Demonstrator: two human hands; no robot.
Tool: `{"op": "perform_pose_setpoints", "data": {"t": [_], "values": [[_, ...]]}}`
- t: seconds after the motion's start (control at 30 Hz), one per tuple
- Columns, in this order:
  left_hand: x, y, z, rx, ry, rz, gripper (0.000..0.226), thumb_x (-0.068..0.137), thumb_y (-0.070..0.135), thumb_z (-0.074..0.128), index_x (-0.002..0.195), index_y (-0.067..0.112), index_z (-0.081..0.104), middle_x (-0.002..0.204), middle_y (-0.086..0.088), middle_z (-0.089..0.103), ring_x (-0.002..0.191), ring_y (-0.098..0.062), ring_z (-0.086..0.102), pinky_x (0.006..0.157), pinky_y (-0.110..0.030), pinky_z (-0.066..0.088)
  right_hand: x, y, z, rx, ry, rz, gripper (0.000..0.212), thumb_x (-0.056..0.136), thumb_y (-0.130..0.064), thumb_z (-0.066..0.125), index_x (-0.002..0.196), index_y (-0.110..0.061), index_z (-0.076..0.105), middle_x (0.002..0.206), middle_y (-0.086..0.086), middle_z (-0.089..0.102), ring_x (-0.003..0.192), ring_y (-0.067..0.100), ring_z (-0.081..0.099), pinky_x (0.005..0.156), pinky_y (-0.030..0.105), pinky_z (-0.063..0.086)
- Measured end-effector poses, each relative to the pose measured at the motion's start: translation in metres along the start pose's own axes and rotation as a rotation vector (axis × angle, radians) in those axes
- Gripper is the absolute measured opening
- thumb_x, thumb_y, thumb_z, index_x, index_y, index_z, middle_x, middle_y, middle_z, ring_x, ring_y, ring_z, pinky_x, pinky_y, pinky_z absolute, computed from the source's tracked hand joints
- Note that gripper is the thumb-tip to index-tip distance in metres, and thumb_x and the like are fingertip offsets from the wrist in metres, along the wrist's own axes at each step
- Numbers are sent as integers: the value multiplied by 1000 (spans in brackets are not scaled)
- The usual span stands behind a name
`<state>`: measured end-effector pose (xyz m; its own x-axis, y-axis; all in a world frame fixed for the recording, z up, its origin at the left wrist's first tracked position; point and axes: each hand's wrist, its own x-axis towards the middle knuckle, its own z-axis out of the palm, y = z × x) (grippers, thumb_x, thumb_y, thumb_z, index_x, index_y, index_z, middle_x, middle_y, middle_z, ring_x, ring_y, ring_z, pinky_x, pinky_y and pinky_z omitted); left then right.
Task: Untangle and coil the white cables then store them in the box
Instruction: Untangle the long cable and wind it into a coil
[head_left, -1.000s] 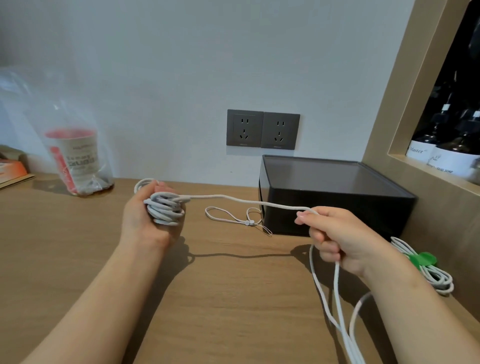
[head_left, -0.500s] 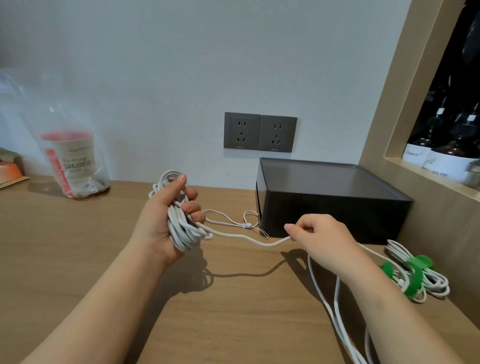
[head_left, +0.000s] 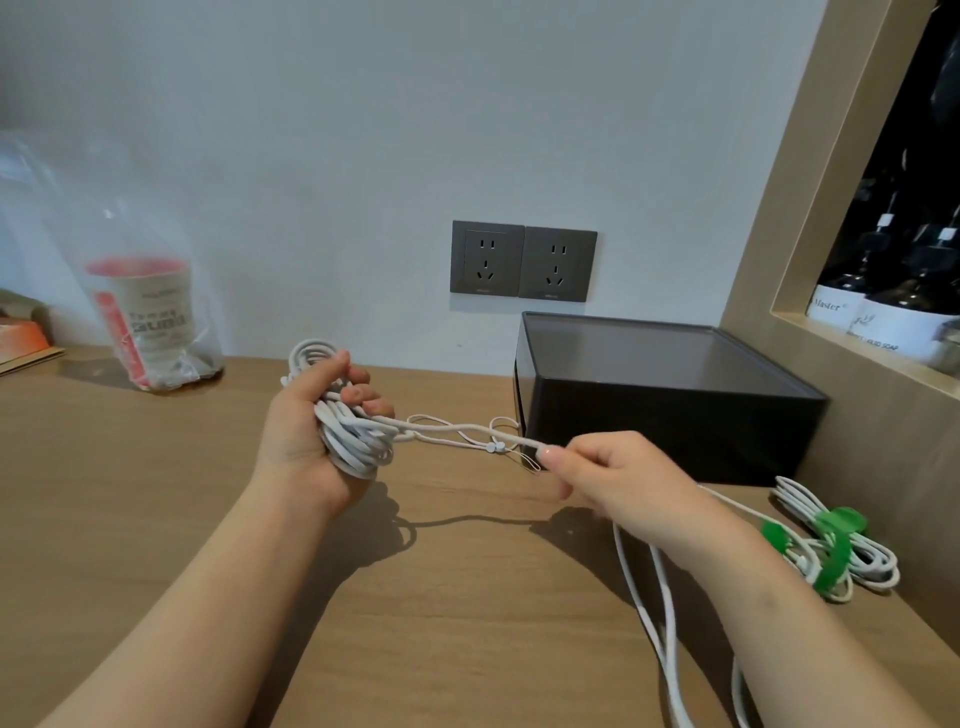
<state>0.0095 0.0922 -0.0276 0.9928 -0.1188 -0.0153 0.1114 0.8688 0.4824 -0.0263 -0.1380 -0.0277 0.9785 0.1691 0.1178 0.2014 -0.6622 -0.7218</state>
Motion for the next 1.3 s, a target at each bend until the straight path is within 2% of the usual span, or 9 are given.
{"op": "perform_pose_setpoints", "data": {"t": [0.07, 0.13, 0.37, 0.53, 0.7, 0.8, 0.93, 1.07, 1.3], "values": [[-1, 6, -3, -24, -77, -20, 48, 29, 7, 92, 55, 12, 52, 41, 5, 43, 34, -8, 44, 40, -13, 42, 2, 4, -5, 47, 111, 75, 40, 90, -44, 49, 67, -15, 62, 55, -4, 47, 59, 9, 50, 63, 24, 45], [-3, 5, -4, -10, -121, -44, 52, 19, 5, 93, 54, 10, 54, 42, 5, 44, 35, -9, 45, 39, -15, 43, 3, 6, -6, 72, 207, 140, 39, 92, -41, 49, 67, -13, 58, 56, 0, 48, 57, 12, 49, 59, 22, 45], [-9, -2, 5, 109, -160, -69, 43, 26, 9, 93, 55, 8, 60, 49, 2, 44, 34, -9, 44, 36, -16, 41, 1, 0, -5, 221, 179, 208, 34, 91, -42, 51, 76, -13, 62, 65, 0, 50, 51, 11, 44, 45, 18, 39], [-15, -10, 14, 327, -144, -19, 8, 62, 16, 73, 57, 14, 67, 61, -1, 39, 34, -7, 40, 35, -16, 39, 1, -5, -6, 219, 242, 86, 21, 91, -30, 56, 74, -21, 64, 62, -6, 50, 61, 9, 46, 58, 24, 40], [-18, -26, 15, 544, -198, 34, 36, 66, 5, 60, 99, 17, 55, 61, -4, 53, 36, -10, 43, 38, -21, 43, -2, -8, -3, 247, 101, 6, 21, 90, -30, 57, 74, -22, 68, 52, -14, 54, 60, 7, 48, 58, 23, 45], [-17, -29, 15, 650, -162, 118, 45, 65, 1, 62, 105, 20, 52, 60, -6, 55, 38, -13, 46, 41, -25, 46, -4, -8, -6, 330, -8, -9, 23, 90, -27, 56, 74, -17, 69, 45, -15, 52, 54, 8, 46, 61, 26, 46], [-12, -25, 12, 606, -44, 259, 36, 82, -12, 54, 101, 16, 44, 58, -5, 51, 42, -13, 48, 43, -27, 48, -6, -6, -16, 644, -106, -54, 26, 82, -30, 60, 63, -15, 69, 48, -1, 42, 49, 9, 42, 54, 24, 45], [-4, -19, 7, 494, 68, 262, 23, 88, -4, 50, 104, 10, 42, 49, -2, 46, 42, -14, 47, 45, -25, 49, -4, -2, -19, 1050, -133, -47, 31, 85, -27, 57, 59, -12, 65, 48, -2, 37, 46, 9, 38, 48, 22, 42], [0, -13, 2, 273, 115, 232, 12, 90, 4, 52, 81, 9, 48, 46, 1, 47, 40, -12, 51, 47, -20, 49, 1, 7, -14, 738, -206, 86, 27, 83, -30, 56, 64, -11, 62, 49, -1, 37, 46, 9, 36, 47, 20, 37]]}}
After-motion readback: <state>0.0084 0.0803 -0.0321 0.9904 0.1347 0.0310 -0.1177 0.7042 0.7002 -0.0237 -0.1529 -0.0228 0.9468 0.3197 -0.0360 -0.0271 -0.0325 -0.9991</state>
